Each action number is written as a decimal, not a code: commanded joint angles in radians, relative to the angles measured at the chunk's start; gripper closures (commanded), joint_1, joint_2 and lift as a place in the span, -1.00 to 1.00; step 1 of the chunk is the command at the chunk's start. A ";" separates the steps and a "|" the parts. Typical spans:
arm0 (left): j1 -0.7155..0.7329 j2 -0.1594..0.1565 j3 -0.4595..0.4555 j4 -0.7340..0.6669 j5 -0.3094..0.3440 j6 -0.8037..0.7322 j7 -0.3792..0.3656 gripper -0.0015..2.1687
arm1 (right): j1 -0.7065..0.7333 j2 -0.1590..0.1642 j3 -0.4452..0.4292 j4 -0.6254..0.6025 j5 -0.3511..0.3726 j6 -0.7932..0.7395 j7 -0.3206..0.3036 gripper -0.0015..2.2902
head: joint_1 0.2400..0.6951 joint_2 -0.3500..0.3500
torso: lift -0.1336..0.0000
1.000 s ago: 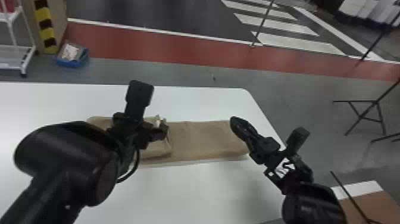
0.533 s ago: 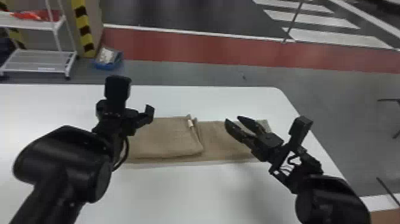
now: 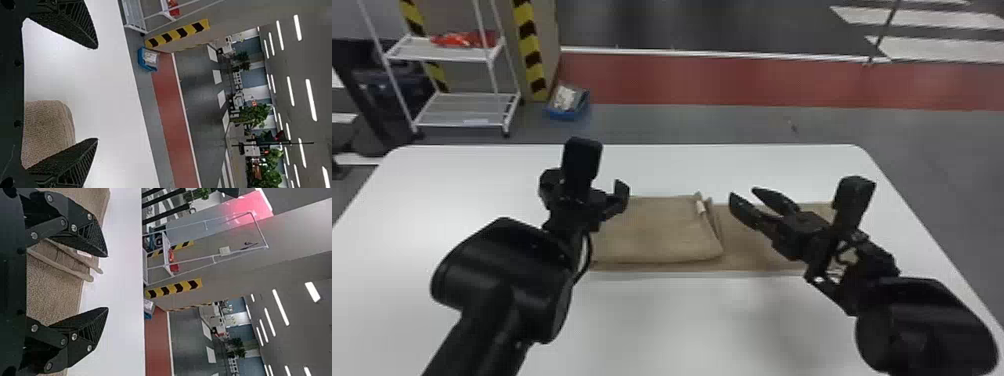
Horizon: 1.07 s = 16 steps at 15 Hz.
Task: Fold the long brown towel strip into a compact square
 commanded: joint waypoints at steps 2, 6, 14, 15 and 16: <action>0.039 0.006 0.007 -0.024 -0.005 0.000 -0.006 -0.96 | -0.003 0.003 0.037 0.007 0.023 0.016 -0.035 -0.58 | 1.00 -0.18 | -0.92; 0.080 0.058 0.010 -0.103 -0.005 0.003 -0.009 -0.96 | 0.041 0.006 0.031 -0.010 0.021 0.071 -0.055 -0.57 | 1.00 -0.13 | -0.92; 0.083 0.087 0.018 -0.123 0.011 -0.010 -0.038 -0.96 | 0.049 0.021 0.037 -0.044 0.006 0.120 -0.058 -0.56 | 1.00 -0.09 | -0.92; 0.085 0.087 0.018 -0.125 0.012 -0.013 -0.038 -0.96 | 0.046 0.029 0.035 -0.044 0.009 0.132 -0.062 -0.56 | 1.00 -0.07 | -0.92; 0.086 0.087 0.019 -0.125 0.012 -0.013 -0.039 -0.96 | 0.037 0.035 0.038 -0.044 0.011 0.160 -0.065 -0.50 | 1.00 -0.06 | -0.92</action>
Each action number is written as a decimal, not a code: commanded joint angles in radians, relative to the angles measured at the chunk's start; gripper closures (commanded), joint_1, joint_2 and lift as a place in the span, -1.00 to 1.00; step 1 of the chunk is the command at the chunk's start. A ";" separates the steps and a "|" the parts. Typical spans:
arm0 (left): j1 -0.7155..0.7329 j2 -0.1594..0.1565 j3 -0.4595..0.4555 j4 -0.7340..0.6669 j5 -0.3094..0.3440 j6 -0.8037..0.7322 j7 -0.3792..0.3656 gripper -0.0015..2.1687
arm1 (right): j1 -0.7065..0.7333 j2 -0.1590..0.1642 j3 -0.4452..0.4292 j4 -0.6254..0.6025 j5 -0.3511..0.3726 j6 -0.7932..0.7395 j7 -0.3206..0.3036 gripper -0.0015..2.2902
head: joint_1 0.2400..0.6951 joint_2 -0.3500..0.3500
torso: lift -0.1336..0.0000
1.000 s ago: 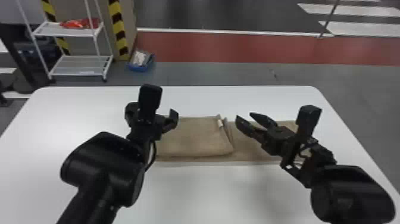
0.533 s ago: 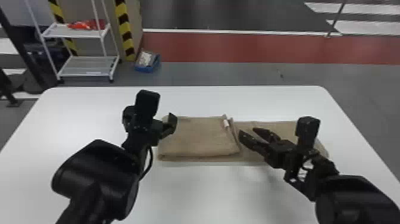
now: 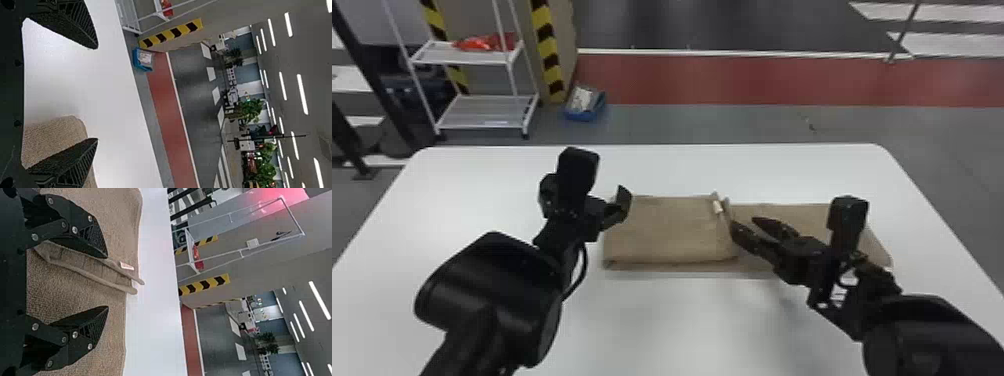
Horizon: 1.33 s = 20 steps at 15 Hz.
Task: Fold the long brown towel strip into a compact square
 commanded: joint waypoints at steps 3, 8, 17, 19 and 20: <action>0.018 0.002 0.009 -0.002 0.018 -0.015 -0.014 -0.96 | -0.051 0.021 0.020 0.017 0.013 0.063 -0.011 -0.46 | 1.00 -0.03 | -0.92; 0.023 0.008 0.012 -0.002 0.018 -0.024 -0.028 -0.96 | -0.057 0.027 0.035 0.017 0.019 0.090 -0.033 -0.46 | 1.00 0.01 | -0.92; 0.037 0.014 0.028 -0.002 0.025 -0.024 -0.053 -0.96 | -0.092 0.028 0.055 0.019 0.044 0.164 -0.073 -0.28 | 1.00 0.01 | -0.92; 0.040 0.016 0.028 -0.004 0.025 -0.024 -0.053 -0.96 | -0.098 0.028 0.057 0.020 0.044 0.176 -0.074 -0.28 | 1.00 0.03 | -0.92; 0.040 0.016 0.028 -0.004 0.025 -0.024 -0.053 -0.96 | -0.105 0.028 0.057 0.020 0.044 0.188 -0.074 -0.28 | 1.00 0.03 | -0.92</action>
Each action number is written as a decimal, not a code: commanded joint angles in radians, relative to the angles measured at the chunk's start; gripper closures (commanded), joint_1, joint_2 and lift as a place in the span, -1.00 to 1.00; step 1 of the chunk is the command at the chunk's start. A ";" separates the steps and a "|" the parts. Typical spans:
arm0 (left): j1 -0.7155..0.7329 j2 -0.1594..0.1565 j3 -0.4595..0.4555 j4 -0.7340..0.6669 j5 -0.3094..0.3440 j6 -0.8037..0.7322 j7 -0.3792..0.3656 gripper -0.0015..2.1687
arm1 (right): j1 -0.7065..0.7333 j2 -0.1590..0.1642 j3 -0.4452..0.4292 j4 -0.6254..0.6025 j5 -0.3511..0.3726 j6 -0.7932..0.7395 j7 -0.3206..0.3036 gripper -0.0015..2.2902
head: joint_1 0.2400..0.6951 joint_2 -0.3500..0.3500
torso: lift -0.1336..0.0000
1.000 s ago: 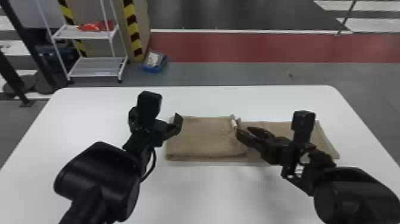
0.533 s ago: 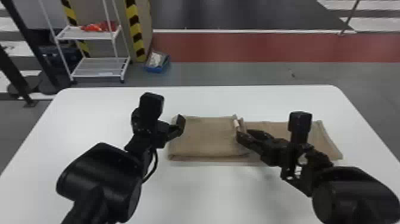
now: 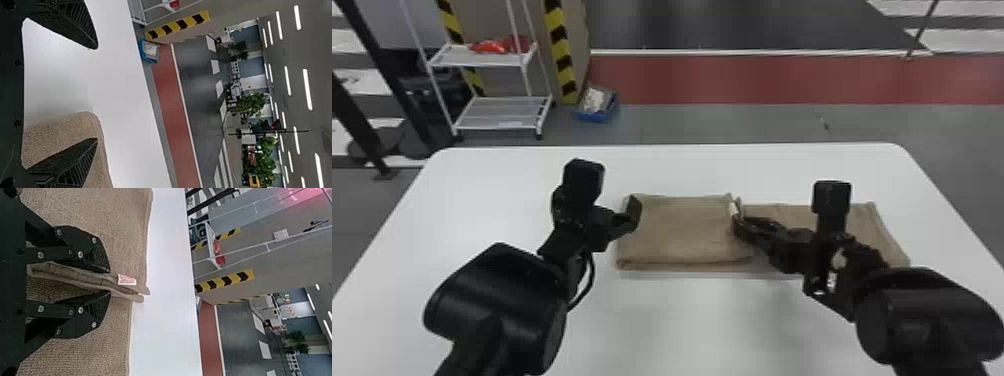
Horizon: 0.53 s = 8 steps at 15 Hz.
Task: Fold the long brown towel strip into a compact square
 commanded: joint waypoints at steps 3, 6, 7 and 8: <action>0.001 0.001 0.003 -0.001 0.000 0.000 -0.001 -0.96 | -0.008 -0.002 0.004 -0.001 -0.002 0.026 0.002 0.12 | 1.00 0.04 | -0.92; 0.003 0.001 0.005 -0.001 0.000 0.000 -0.001 -0.96 | -0.002 -0.002 -0.001 -0.006 -0.011 0.032 0.014 0.29 | 1.00 0.05 | -0.92; 0.003 0.001 0.008 -0.001 0.000 0.000 -0.001 -0.96 | 0.003 -0.002 -0.002 -0.012 -0.017 0.029 0.017 0.29 | 1.00 0.05 | -0.92; 0.003 0.001 0.011 -0.001 0.002 0.000 -0.001 -0.96 | 0.011 0.000 -0.002 -0.032 -0.026 0.023 0.019 0.29 | 1.00 0.05 | -0.92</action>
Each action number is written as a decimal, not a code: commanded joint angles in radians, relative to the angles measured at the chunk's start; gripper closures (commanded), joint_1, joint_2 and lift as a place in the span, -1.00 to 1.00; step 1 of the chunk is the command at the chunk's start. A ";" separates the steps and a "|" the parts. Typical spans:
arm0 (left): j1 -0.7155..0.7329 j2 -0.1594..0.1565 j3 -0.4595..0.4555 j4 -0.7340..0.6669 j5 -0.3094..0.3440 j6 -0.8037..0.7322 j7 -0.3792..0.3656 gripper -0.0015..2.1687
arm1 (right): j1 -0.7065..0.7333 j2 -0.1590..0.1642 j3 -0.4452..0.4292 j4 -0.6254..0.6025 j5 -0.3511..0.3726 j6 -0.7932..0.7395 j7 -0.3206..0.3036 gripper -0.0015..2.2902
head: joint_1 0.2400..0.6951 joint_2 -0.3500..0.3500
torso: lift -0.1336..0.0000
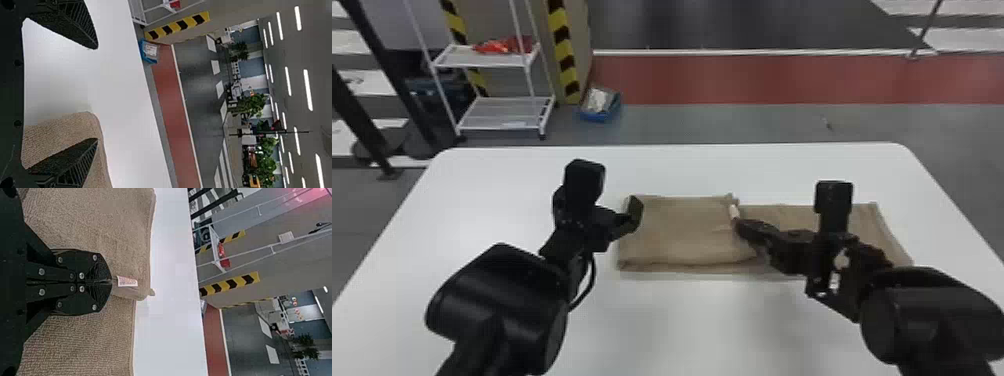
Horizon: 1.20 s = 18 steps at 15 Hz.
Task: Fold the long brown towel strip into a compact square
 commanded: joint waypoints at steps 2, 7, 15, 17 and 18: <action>0.000 -0.001 0.004 -0.002 0.005 0.003 0.000 -0.96 | 0.040 0.002 0.000 -0.100 -0.016 -0.013 -0.004 0.29 | 1.00 0.07 | -0.92; 0.010 0.000 0.016 -0.015 0.006 0.006 0.003 -0.96 | 0.142 -0.021 -0.118 -0.317 -0.097 -0.007 -0.014 0.29 | 1.00 0.09 | -0.92; 0.014 -0.001 0.033 -0.021 0.017 0.003 -0.002 -0.96 | 0.182 -0.061 -0.244 -0.152 -0.114 -0.117 0.001 0.29 | 1.00 -0.27 | -0.92; 0.020 -0.001 0.038 -0.021 0.015 0.006 -0.002 -0.96 | 0.192 -0.063 -0.257 -0.189 -0.133 -0.123 0.013 0.29 | 1.00 -0.28 | -0.92; 0.025 0.000 0.041 -0.021 0.015 0.006 -0.002 -0.96 | 0.203 -0.068 -0.280 -0.220 -0.156 -0.117 0.013 0.29 | 1.00 -0.27 | -0.92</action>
